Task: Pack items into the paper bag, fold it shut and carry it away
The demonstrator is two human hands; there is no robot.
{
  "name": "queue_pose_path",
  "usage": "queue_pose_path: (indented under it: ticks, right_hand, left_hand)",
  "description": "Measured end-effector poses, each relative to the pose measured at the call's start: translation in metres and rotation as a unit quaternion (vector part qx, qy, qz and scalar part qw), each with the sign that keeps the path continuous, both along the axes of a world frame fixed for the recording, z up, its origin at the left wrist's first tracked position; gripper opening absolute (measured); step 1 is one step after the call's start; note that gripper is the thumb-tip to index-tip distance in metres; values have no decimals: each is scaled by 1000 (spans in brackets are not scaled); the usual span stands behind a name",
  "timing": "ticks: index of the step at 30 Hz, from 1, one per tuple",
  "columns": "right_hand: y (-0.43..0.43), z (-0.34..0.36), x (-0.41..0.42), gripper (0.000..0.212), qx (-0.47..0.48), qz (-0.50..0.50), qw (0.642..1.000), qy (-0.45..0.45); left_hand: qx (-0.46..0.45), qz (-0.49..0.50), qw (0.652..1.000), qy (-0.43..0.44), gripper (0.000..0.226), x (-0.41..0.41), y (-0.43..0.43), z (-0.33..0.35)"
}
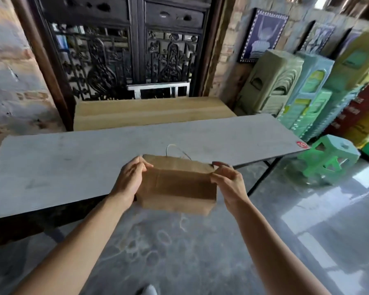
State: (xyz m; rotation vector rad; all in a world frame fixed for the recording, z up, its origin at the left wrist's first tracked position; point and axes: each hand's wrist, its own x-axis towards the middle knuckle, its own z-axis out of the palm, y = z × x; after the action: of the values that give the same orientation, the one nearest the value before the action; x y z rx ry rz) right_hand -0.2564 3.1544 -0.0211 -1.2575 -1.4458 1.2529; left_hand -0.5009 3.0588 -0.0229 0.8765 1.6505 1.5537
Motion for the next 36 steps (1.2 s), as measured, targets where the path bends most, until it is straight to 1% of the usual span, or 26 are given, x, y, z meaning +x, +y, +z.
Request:
queue_pose_path:
  ticks: [2, 4, 6, 8, 9, 12, 17, 20, 22, 23, 25, 27, 28, 30, 32, 33, 34, 36]
  right_hand:
    - [45, 1, -15, 6, 0, 3, 1000, -15]
    - [87, -3, -29, 7, -12, 17, 1000, -17]
    - [128, -14, -45, 19, -30, 47, 998, -14]
    - [165, -30, -61, 31, -35, 81, 996, -27]
    - [184, -37, -69, 32, -34, 101, 993, -42]
    - [248, -61, -89, 27, -44, 147, 985, -80]
    - [352, -87, -107, 25, -94, 183, 972, -114]
    - [402, -97, -108, 28, -105, 195, 964, -150]
    - [428, -107, -108, 31, -107, 216, 954, -179]
    - [438, -111, -109, 29, -103, 229, 947, -200]
    - [457, -123, -117, 22, -91, 244, 937, -234]
    - [454, -122, -121, 23, -68, 219, 943, -240]
    - [457, -120, -121, 25, -52, 209, 946, -242]
    - [488, -142, -126, 27, -70, 259, 927, -261]
    - [485, -141, -121, 20, -75, 275, 916, -282]
    - [485, -142, -121, 15, -76, 275, 916, -281]
    - [486, -142, -120, 12, -72, 269, 916, -288]
    - [489, -143, -118, 14, -59, 255, 914, -309]
  left_hand:
    - [-20, 10, 1000, 11, 22, -13, 36, 5]
    - [-10, 5, 1000, 29, 26, -27, 66, 2]
    - [-23, 9, 999, 24, 38, -43, 96, -7]
    - [-48, 23, 998, 16, 41, -60, 124, -21]
    - [-61, 32, 997, 16, 40, -67, 138, -28]
    - [-91, 72, 993, 15, 36, -82, 186, -55]
    - [-146, 123, 981, 20, 39, -85, 280, -83]
    - [-186, 124, 974, 35, 37, -82, 324, -98]
    - [-221, 120, 967, 35, 27, -76, 346, -108]
    - [-234, 119, 964, 35, 24, -74, 354, -112]
    - [-244, 134, 960, 32, 25, -76, 372, -123]
    - [-236, 128, 961, 61, 27, -76, 371, -117]
    - [-235, 111, 962, 87, 25, -76, 372, -114]
    - [-296, 117, 941, 117, 14, -80, 385, -129]
    - [-302, 113, 929, 183, 14, -84, 374, -127]
    - [-303, 113, 923, 210, 15, -89, 371, -130]
    - [-304, 116, 919, 224, 14, -95, 371, -131]
    - [-315, 120, 909, 245, 12, -102, 370, -127]
